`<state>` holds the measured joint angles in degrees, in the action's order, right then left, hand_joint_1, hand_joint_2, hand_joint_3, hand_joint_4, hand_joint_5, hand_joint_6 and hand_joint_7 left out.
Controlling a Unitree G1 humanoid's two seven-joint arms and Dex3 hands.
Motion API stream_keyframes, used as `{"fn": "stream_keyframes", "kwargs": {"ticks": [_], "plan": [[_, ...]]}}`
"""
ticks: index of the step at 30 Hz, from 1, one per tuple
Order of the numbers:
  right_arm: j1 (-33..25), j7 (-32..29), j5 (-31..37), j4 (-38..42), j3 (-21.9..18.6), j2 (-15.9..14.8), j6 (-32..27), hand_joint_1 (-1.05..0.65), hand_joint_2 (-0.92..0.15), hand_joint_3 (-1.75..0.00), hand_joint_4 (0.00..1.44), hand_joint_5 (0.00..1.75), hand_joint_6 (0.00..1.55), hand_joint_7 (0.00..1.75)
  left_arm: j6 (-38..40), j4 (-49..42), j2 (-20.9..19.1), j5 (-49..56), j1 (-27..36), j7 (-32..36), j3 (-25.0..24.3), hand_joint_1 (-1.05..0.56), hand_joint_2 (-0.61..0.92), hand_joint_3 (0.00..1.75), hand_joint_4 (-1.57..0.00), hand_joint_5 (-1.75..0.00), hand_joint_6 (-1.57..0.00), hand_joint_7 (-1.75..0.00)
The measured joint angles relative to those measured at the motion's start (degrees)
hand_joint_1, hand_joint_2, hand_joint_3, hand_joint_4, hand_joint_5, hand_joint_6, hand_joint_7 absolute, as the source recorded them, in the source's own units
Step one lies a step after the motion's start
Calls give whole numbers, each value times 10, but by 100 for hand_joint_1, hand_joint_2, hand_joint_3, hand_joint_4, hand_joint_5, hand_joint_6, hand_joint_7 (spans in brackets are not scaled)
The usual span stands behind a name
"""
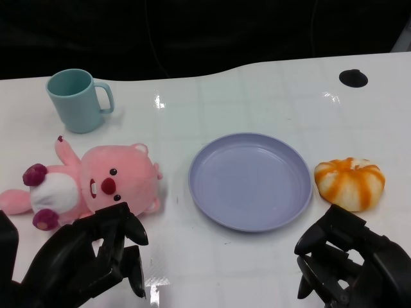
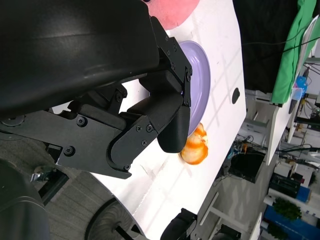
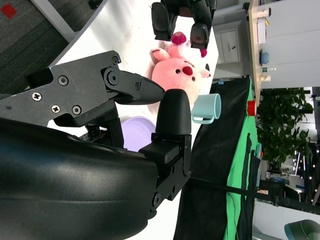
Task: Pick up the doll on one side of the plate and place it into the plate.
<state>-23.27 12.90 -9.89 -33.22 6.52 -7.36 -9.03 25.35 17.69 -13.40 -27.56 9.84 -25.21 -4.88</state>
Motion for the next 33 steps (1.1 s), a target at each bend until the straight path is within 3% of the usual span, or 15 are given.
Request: {"fn": "stream_keyframes", "kwargs": {"ticks": [10,15,20,22,28,33], "plan": [[0,0,0,0,0,0,-1,-35,-89,-58,59,173,48,159,0,0,0,0,0,0,0,-19,52,119,-79,-175,-67,-164],[0,0,0,0,0,0,-2,-35,-89,-58,58,173,48,159,-3,3,2,-1,0,0,-1,-18,51,120,-73,-163,-72,-133],[0,0,0,0,0,0,-3,-34,-90,-58,58,173,47,160,-5,12,12,-12,1,0,-9,-20,45,127,-69,-153,-72,-116],[0,0,0,0,0,0,-3,-34,-90,-58,58,174,47,160,-8,15,17,-17,1,0,-13,-22,46,121,-67,-152,-73,-110],[0,2,2,0,0,-1,-2,-34,-90,-59,58,173,47,160,-27,18,29,-25,3,2,-26,-29,68,72,-61,-142,-66,-94],[1,2,2,1,0,-1,-1,-35,-89,-59,59,173,48,160,-101,18,33,15,8,2,-22,-35,78,55,-52,-126,-59,-76]]}}
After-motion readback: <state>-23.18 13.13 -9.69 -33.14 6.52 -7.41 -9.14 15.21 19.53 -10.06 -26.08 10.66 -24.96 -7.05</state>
